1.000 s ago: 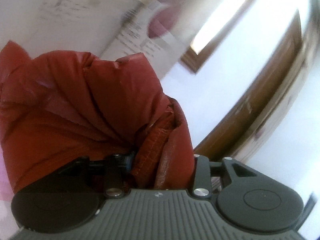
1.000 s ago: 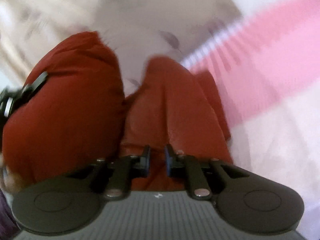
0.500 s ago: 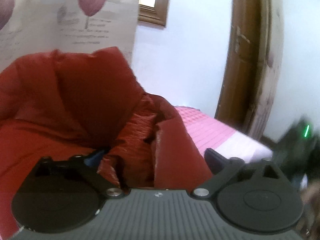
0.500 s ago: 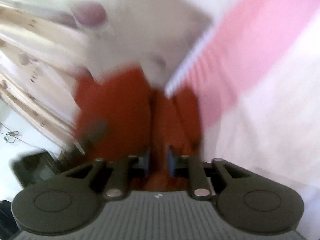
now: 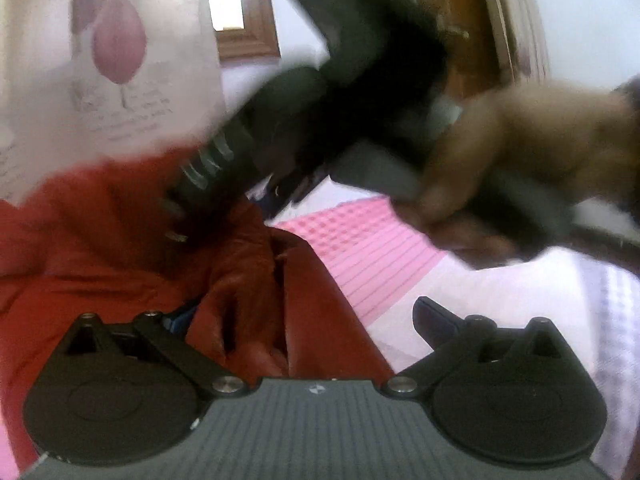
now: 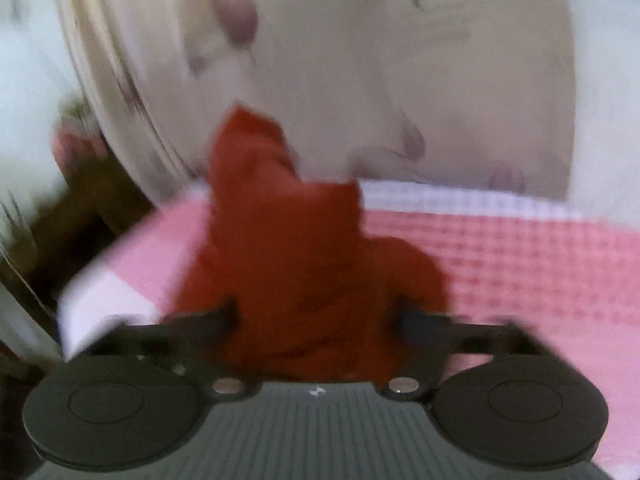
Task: Fold large clothes
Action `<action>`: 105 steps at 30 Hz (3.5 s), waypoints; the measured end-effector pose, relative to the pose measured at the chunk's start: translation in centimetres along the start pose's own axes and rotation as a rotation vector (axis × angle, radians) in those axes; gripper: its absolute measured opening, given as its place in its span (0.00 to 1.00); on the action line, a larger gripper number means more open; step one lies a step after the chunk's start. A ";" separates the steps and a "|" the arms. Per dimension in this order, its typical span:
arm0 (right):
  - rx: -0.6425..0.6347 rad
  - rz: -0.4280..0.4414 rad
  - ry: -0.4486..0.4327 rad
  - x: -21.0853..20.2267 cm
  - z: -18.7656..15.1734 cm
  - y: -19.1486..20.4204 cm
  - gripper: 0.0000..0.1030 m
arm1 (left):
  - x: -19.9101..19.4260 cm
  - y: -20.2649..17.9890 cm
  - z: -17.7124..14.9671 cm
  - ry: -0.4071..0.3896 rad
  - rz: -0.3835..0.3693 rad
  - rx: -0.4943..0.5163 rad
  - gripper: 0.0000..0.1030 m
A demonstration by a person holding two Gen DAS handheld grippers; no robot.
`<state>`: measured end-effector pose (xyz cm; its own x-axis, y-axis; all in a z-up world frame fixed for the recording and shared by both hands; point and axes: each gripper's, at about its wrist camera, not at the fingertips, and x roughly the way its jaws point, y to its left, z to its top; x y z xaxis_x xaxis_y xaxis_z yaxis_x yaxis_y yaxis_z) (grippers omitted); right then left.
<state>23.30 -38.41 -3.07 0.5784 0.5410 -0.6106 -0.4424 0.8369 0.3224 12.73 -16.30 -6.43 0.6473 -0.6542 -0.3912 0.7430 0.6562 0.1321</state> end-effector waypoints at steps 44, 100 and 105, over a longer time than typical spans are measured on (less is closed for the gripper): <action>0.464 0.315 -0.193 2.0 -11.3 -9.0 0.44 | -5.8 -6.0 -6.9 -0.152 -0.046 0.084 0.79; -0.116 -0.013 -0.036 12.3 -3.7 0.2 0.11 | -0.6 -0.5 -5.6 0.006 -0.184 -0.113 0.48; 0.069 0.068 -0.091 11.6 -4.2 -2.1 0.12 | -6.0 1.0 -5.2 -0.112 -0.159 -0.151 0.48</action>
<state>28.02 -34.23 -13.83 0.6097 0.5993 -0.5188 -0.4364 0.8002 0.4114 8.69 -9.82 -8.65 0.5452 -0.7860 -0.2913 0.8086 0.5848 -0.0645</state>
